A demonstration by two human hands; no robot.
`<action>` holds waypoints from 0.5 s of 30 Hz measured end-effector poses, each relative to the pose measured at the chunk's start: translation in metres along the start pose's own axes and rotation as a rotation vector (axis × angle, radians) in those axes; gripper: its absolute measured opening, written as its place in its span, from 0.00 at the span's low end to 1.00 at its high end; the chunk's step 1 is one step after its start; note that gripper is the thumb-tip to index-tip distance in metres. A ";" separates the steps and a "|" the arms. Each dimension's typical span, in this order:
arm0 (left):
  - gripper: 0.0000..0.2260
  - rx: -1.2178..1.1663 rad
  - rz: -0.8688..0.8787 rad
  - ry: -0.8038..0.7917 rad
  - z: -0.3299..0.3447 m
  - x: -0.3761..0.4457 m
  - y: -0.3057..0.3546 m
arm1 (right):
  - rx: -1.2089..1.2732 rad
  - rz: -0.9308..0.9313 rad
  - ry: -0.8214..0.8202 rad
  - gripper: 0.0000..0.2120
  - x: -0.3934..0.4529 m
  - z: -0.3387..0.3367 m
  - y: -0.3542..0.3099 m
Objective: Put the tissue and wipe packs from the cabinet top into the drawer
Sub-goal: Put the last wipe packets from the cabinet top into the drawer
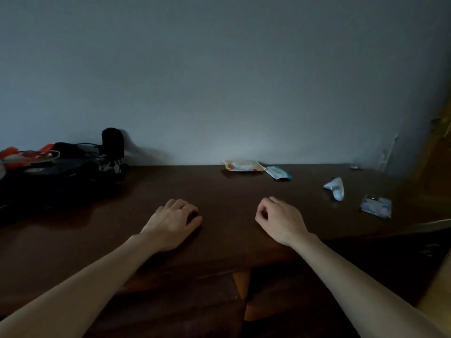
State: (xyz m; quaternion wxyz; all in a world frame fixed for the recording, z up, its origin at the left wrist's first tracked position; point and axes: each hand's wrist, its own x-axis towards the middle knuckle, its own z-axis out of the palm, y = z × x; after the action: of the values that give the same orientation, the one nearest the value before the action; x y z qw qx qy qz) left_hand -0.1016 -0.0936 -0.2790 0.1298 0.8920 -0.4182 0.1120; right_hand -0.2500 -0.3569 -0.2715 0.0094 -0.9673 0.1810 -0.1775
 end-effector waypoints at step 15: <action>0.22 -0.070 0.062 0.296 0.073 0.256 0.046 | -0.127 0.367 0.096 0.30 0.207 0.072 0.097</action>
State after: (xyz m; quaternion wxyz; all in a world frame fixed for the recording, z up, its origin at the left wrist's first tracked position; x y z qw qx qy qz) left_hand 0.0300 -0.3292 -0.2620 0.2175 0.8475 -0.4254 0.2314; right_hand -0.0783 -0.5239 -0.2769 -0.0279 -0.9071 0.3654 -0.2070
